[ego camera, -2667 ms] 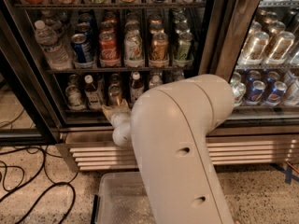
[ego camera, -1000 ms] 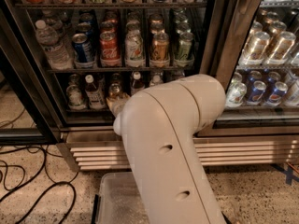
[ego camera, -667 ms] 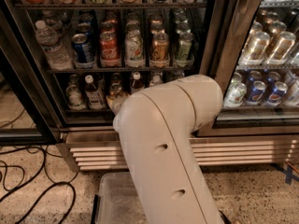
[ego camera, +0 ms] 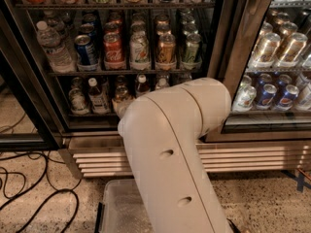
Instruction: Pick orange can from bottom shelf of fridge
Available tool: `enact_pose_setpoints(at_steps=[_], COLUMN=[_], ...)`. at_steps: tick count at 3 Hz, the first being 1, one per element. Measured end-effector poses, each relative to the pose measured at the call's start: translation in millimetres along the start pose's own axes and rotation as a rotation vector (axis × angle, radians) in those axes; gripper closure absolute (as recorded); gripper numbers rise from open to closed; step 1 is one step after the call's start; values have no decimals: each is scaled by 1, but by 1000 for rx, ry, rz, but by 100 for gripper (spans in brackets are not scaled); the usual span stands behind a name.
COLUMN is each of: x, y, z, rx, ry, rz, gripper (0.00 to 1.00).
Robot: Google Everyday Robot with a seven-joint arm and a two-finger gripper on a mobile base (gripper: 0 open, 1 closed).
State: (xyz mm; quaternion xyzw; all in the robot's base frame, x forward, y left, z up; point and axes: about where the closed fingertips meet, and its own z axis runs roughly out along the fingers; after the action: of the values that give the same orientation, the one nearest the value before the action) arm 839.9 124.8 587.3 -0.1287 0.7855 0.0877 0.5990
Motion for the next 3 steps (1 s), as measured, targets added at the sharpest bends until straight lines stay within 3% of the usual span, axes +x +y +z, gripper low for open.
enact_pose_setpoints(at_steps=[1, 3], x=[0, -2], y=[0, -3], z=[0, -14], rx=[0, -5], ry=[0, 13], rz=[0, 80], gripper=[100, 100])
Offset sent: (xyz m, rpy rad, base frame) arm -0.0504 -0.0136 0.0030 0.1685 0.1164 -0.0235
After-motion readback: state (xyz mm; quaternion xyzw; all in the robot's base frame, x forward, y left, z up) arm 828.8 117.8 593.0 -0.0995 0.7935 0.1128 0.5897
